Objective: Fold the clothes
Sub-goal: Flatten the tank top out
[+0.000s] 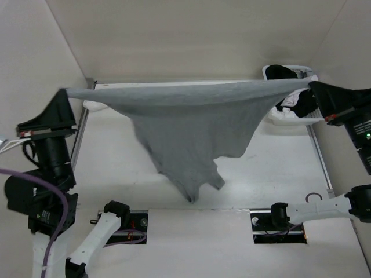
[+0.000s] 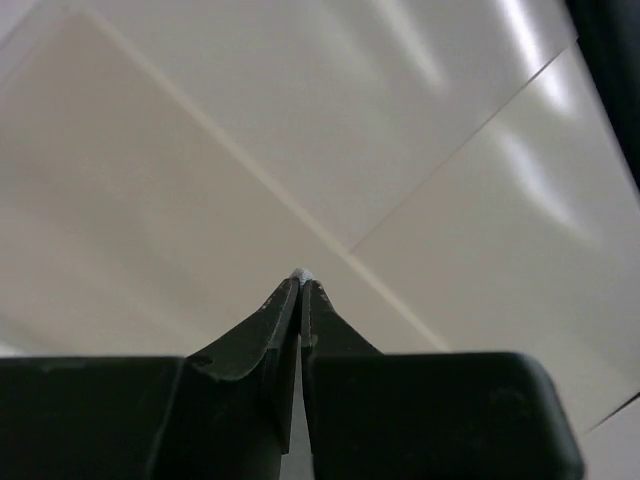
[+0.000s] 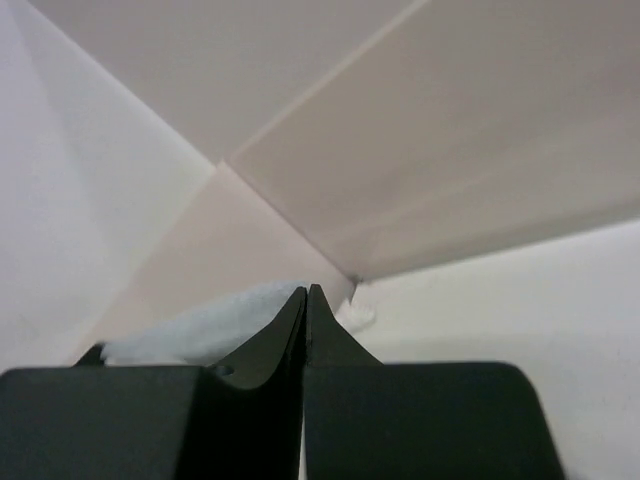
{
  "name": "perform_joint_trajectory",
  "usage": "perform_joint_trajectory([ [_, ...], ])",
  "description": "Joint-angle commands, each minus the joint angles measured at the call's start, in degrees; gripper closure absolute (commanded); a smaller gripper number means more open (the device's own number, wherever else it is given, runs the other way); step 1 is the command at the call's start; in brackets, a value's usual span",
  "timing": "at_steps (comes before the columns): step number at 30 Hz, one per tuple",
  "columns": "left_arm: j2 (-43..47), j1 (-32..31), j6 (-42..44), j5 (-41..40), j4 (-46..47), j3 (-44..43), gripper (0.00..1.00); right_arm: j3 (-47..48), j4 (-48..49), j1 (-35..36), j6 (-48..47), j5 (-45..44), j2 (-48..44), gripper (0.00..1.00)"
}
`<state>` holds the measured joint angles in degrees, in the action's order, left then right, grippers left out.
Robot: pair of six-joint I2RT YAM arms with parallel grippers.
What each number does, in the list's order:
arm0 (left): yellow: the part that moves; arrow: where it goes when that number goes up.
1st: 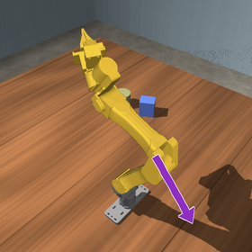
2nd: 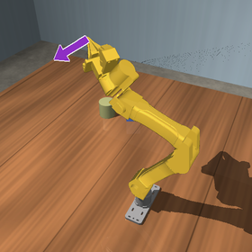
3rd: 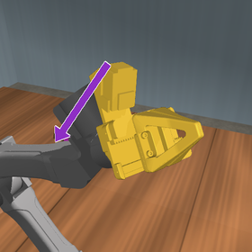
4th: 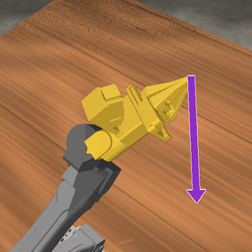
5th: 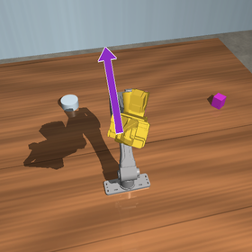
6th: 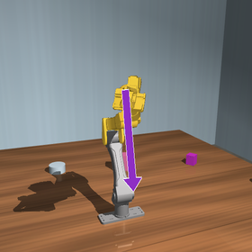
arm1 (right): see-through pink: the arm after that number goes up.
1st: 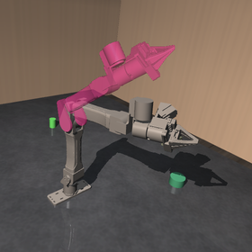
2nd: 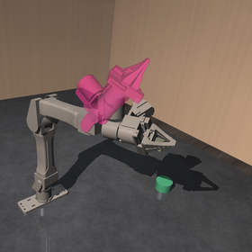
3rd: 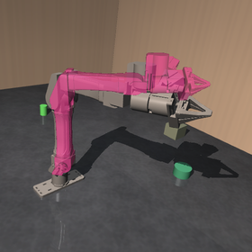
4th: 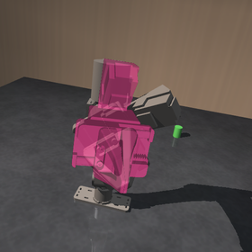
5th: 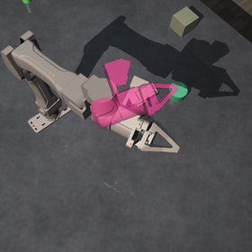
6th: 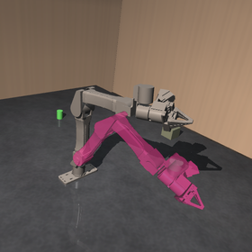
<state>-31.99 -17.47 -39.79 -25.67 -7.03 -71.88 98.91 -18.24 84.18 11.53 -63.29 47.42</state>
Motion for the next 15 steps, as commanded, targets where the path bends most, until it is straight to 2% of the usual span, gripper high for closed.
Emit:
perform_joint_trajectory([
  [1, -4.7, 0.7, 7.0, -4.0, 5.0, -8.2, 0.98, 4.2, 20.2, 3.0, -29.5, -6.4, 6.4, 1.00],
  [4, -9.0, -0.4, 8.1, -3.3, 5.4, -12.8, 0.98, 8.7, 30.6, 4.1, -42.3, -5.2, 10.6, 1.00],
  [7, -14.5, -1.5, 8.8, -3.1, 5.8, -12.7, 0.98, 8.0, 33.4, 3.0, -44.9, -2.8, 12.5, 1.00],
  [8, -16.1, -1.6, 8.6, -2.7, 5.7, -11.5, 0.98, 6.9, 33.0, -0.2, -44.1, -1.8, 12.8, 1.00],
  [10, -19.0, -0.9, 7.5, -2.2, 5.9, -8.4, 0.98, 3.9, 29.9, -6.9, -39.1, 0.4, 13.5, 1.00],
  [12, -20.9, 0.6, 5.3, -1.6, 5.5, -5.6, 0.98, 1.1, 22.8, -14.0, -30.9, 5.1, 14.3, 1.00],
  [15, -25.3, 6.4, 1.0, 1.0, 6.0, -1.8, 0.98, -0.9, 8.8, -28.1, -12.1, 17.6, 16.2, 1.00],
])
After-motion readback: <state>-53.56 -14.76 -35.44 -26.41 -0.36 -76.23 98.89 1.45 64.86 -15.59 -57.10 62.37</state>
